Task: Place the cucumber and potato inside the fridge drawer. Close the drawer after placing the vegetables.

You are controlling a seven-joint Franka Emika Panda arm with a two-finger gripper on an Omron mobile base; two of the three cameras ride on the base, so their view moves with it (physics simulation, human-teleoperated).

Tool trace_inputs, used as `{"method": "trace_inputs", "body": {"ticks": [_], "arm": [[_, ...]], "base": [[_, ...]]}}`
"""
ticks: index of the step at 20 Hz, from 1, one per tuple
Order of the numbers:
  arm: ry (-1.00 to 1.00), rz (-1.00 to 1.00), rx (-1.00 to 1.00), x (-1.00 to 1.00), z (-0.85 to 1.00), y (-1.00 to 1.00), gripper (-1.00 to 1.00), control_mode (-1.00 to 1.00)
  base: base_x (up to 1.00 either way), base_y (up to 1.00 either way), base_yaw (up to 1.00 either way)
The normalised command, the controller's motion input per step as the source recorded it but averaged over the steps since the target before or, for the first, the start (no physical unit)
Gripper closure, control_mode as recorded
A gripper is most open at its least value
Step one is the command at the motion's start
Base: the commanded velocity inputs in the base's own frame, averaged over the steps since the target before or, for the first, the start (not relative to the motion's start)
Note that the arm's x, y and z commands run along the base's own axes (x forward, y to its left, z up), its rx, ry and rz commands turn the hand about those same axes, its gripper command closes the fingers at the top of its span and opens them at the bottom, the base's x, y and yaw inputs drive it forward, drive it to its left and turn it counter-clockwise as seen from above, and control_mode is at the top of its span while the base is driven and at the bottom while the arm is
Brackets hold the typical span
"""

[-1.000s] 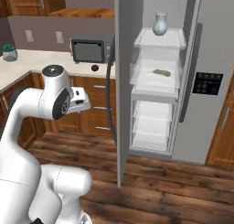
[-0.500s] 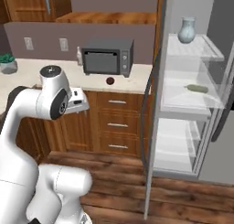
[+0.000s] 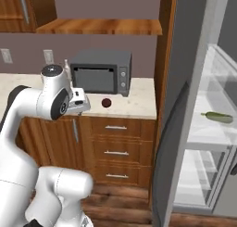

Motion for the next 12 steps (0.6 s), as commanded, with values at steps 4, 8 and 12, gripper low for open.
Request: {"method": "trace_inputs", "body": {"ticks": [4, 8, 12], "arm": [[0.0, 0.0, 0.0, 0.0, 0.0, 0.0, -1.0, 1.0], [0.0, 0.0, 0.0, 0.0, 0.0, 0.0, -1.0, 1.0], [0.08, -0.13, 0.01, 0.22, -0.16, 0.0, -1.0, -1.0]], "base": [[0.94, 0.01, -0.21], [0.74, 0.04, -0.2], [0.3, 0.0, -0.11]]}}
